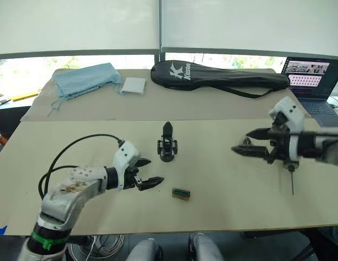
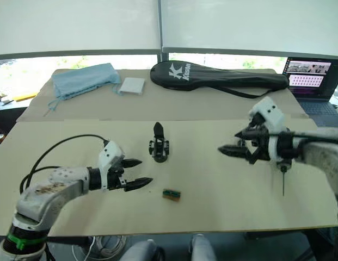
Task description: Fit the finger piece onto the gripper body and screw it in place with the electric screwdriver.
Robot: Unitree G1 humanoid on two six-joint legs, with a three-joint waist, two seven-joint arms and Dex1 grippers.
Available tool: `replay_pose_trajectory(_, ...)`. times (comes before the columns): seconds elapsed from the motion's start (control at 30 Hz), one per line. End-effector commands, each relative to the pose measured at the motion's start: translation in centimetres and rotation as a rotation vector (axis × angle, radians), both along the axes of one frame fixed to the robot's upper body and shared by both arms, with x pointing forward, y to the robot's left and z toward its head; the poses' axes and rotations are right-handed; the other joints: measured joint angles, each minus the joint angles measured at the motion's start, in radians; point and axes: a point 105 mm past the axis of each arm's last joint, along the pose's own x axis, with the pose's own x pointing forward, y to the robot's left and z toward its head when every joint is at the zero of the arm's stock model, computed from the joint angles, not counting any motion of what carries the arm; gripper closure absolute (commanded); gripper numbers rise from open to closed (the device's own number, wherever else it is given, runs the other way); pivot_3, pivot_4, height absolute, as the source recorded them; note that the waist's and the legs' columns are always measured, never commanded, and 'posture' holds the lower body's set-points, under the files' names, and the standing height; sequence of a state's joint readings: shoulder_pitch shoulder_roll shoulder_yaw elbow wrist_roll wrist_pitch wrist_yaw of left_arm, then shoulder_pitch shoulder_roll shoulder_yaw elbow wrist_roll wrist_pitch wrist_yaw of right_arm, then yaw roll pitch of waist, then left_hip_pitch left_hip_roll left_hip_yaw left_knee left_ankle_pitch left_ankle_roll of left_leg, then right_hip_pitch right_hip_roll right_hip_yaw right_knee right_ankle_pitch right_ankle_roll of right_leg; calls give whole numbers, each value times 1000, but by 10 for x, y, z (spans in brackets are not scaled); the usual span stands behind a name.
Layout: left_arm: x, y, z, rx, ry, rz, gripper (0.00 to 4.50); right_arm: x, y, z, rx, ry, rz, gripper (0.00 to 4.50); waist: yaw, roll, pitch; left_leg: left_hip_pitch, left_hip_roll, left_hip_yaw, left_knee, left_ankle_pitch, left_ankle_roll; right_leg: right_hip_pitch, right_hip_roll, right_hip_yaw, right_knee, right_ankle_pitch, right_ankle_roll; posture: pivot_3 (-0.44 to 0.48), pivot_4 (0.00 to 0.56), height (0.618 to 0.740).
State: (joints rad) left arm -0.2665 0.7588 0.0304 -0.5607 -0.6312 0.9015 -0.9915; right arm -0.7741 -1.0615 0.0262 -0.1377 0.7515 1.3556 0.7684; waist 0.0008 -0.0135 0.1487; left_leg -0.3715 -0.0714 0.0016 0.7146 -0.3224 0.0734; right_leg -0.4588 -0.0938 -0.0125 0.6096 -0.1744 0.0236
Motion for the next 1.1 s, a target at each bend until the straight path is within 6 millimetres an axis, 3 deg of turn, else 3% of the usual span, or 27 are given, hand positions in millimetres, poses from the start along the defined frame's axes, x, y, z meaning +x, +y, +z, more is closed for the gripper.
replay_pose_trajectory(0.03,-27,0,43,-37,-104,-251,66,22,-20,-10,-45,177,-213,0,-3,0,0,1,0,0,0,0,0,0,0,0,0,0,-1,0,150,736)
replay_pose_trajectory(0.17,-28,8,68,-67,-127,-307,66,51,-40,-23,-110,267,-424,0,-1,0,0,1,0,0,-1,0,0,1,0,-1,-1,0,-1,0,150,736)
replay_pose_trajectory(0.33,-19,11,85,-77,-173,-288,66,78,-43,-38,-158,270,-457,0,-1,1,0,0,-2,0,0,0,0,0,0,-2,0,0,0,0,150,736)
replay_pose_trajectory(0.73,-15,8,97,-99,-217,-258,66,96,-42,-67,-207,279,-455,0,-24,3,2,0,-2,-2,-1,2,-3,0,1,-3,1,0,0,0,150,736)
replay_pose_trajectory(0.9,-12,10,99,-98,-221,-236,0,95,-43,-76,-210,288,-440,1532,-26,3,2,1,-2,-3,-1,2,-4,-1,2,-3,1,0,0,0,150,736)
replay_pose_trajectory(1.03,-7,12,99,-98,-204,-202,0,95,-43,-78,-220,281,-401,3013,-31,3,2,1,-2,-3,-2,2,-4,0,2,-3,1,0,0,0,150,736)
replay_pose_trajectory(1.1,-5,12,100,-116,-177,-179,0,94,-43,-76,-215,268,-348,3380,-35,3,2,1,-2,-3,-2,2,-4,0,2,-3,2,0,0,0,150,736)
